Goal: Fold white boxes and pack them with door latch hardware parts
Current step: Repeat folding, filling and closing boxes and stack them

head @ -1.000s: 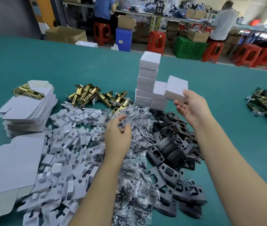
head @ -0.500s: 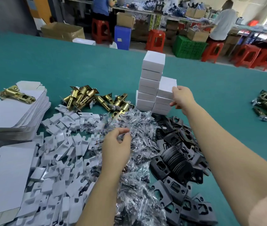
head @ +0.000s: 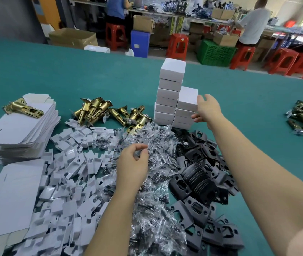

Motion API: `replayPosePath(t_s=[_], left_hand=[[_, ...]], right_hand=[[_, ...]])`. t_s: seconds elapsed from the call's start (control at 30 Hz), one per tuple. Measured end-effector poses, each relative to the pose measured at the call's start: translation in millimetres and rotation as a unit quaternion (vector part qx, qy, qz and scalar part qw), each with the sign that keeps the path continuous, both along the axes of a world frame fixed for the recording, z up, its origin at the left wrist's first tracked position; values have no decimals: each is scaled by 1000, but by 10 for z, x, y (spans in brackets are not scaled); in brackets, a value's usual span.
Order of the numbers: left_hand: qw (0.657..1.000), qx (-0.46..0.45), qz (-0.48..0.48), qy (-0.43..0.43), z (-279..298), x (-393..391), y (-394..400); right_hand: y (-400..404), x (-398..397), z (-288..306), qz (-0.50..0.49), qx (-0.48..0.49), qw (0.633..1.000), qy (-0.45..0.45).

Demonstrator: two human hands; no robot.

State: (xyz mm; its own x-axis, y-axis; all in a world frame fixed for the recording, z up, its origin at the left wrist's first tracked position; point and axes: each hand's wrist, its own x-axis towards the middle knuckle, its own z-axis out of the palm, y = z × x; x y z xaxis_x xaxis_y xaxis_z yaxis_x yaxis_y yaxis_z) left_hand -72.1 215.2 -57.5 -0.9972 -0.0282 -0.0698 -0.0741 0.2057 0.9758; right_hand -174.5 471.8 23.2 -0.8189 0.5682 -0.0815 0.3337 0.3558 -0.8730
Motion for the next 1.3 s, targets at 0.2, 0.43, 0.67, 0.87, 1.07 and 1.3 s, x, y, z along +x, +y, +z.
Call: replayPosePath(t_s=[0.2,0.43,0.67,0.87,1.07,1.3], left_hand=[[997,-34,23,65,132,69,-12],[996,-52,28,65,300,1,55],[972,195,93,-95,561,-348,19],[998,-11,25,-53,589,-427,-264],[863,-469,-180,61,856,-380,-934],[703,-708,-58,-42,967,-194,-1963]], right_hand=[[-729,1089,-152,76,134,980,128],[-1596,2358,-795,286,263,919,71],[-1794,2536,-1031,270,350,890,111],[-1861,2617,-1053,212,363,894,154],[-1857,2612,-1066,218,349,902,131],[-1850,2594,-1086,235,325,911,99]])
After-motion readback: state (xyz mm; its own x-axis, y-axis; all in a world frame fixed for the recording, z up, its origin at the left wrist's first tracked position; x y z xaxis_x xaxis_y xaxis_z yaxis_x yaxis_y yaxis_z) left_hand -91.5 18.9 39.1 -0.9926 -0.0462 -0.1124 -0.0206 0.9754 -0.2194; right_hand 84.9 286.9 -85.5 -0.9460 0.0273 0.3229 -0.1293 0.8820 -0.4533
